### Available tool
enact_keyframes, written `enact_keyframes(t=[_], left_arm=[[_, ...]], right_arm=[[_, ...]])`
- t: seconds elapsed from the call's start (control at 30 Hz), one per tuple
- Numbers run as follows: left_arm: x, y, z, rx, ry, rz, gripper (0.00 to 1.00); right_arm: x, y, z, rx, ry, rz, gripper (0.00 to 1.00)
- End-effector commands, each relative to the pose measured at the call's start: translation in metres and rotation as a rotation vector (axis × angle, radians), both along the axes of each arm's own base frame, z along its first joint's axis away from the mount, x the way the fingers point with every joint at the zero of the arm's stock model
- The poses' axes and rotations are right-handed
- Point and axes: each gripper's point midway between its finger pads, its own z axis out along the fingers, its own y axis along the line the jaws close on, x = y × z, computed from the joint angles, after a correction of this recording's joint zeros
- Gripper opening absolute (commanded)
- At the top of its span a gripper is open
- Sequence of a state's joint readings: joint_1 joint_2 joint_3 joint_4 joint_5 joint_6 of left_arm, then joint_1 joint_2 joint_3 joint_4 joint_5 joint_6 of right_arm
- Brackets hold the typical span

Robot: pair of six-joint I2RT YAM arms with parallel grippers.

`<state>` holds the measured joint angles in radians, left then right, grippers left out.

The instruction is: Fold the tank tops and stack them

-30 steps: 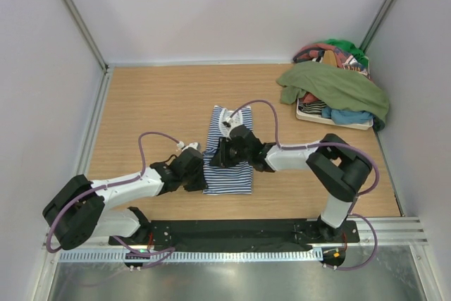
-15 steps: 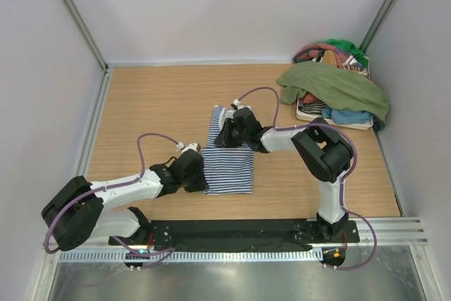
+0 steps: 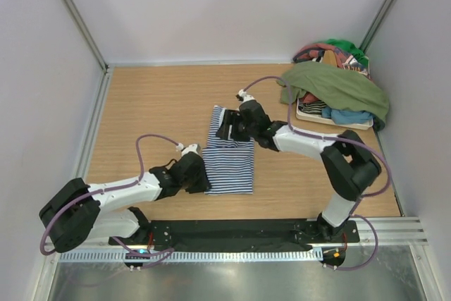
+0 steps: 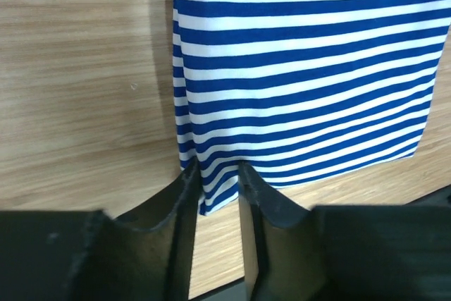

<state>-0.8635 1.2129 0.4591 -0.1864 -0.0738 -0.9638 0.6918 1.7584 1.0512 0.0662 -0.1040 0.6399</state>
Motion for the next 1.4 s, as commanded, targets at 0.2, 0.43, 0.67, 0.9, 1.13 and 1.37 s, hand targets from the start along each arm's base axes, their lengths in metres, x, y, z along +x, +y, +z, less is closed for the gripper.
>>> enact_keyframes(t=[0.2, 0.43, 0.67, 0.9, 1.13, 1.37], left_arm=[[-0.007, 0.020, 0.001, 0.077, -0.030, 0.026, 0.45], [-0.006, 0.022, 0.010, 0.087, -0.040, 0.028, 0.46], [-0.010, 0.017, 0.025, 0.051, -0.035, 0.004, 0.47], [-0.019, 0.025, 0.024, 0.057, -0.021, -0.001, 0.52], [-0.023, 0.020, 0.014, 0.040, 0.008, -0.015, 0.49], [-0.026, 0.025, 0.000, 0.068, 0.035, 0.001, 0.42]], right_arm=[[-0.056, -0.086, -0.003, -0.193, 0.005, -0.098, 0.74], [-0.090, -0.121, -0.020, -0.261, 0.058, -0.126, 0.70], [-0.116, -0.112, -0.037, -0.186, 0.141, -0.060, 0.65], [-0.155, -0.087, -0.032, -0.107, 0.179, 0.071, 0.63], [-0.181, -0.077, -0.034, -0.095, 0.214, 0.107, 0.59], [-0.206, -0.079, -0.062, -0.113, 0.285, 0.116, 0.50]])
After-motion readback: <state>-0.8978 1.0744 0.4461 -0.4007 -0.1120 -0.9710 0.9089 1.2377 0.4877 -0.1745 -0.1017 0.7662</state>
